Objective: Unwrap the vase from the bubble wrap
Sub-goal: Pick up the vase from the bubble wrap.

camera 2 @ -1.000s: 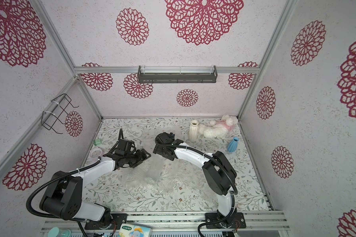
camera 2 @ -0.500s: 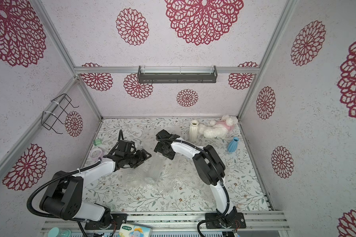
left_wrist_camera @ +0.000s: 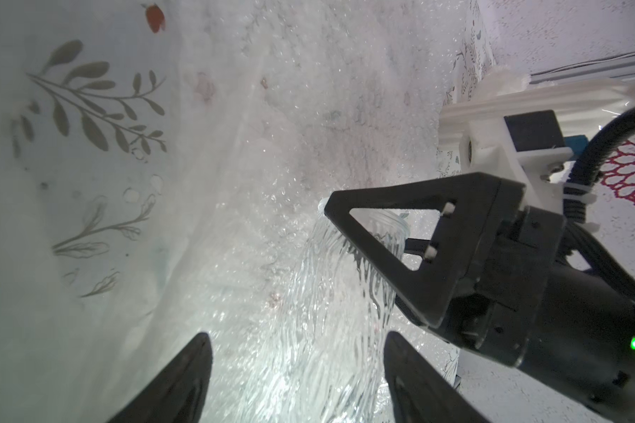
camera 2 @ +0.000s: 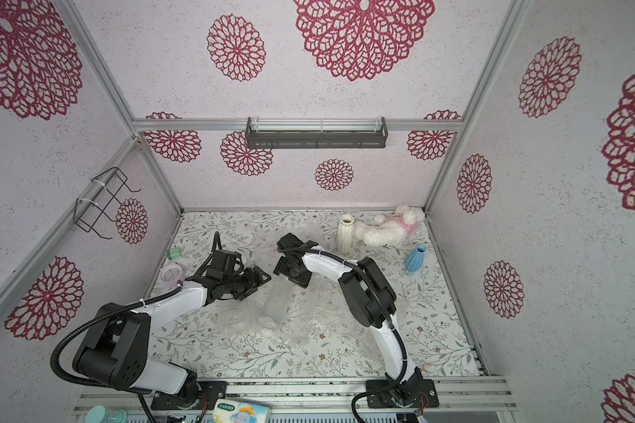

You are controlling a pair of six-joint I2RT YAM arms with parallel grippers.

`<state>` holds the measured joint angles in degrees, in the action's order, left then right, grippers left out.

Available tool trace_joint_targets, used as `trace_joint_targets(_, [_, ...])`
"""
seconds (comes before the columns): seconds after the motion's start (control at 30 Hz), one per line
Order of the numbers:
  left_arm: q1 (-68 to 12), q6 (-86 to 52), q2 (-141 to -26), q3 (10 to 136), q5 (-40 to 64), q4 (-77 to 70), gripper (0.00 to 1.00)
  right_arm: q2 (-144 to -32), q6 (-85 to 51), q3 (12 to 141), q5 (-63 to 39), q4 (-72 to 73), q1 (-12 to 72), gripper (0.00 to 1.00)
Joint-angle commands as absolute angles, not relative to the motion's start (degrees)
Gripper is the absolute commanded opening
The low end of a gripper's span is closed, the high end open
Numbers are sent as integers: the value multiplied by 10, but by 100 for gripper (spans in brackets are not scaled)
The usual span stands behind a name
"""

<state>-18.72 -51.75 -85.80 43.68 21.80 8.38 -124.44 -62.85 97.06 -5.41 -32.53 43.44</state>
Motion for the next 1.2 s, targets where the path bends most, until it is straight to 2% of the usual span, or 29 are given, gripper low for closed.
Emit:
trace_joint_targets(0.0, [-192, -524, -866, 445, 217, 79, 76, -1259, -641, 975, -59, -350, 434, 85])
trace_joint_targets(0.13, [-194, -524, -864, 446, 216, 82, 76, -1274, -639, 983, -60, -345, 431, 83])
trace_joint_targets(0.33, [-193, -523, -864, 447, 218, 85, 76, -1273, -635, 980, -64, -326, 431, 72])
trace_joint_targets(0.67, [-193, -523, -849, 449, 215, 95, 77, -1190, -597, 931, 0, -280, 443, 59])
trace_joint_targets(0.9, [-193, -520, -831, 452, 207, 111, 77, -1147, -577, 905, 47, -256, 464, 58])
trace_joint_targets(1.17, [-192, -516, -812, 453, 195, 127, 78, -1078, -532, 862, 148, -225, 503, 57])
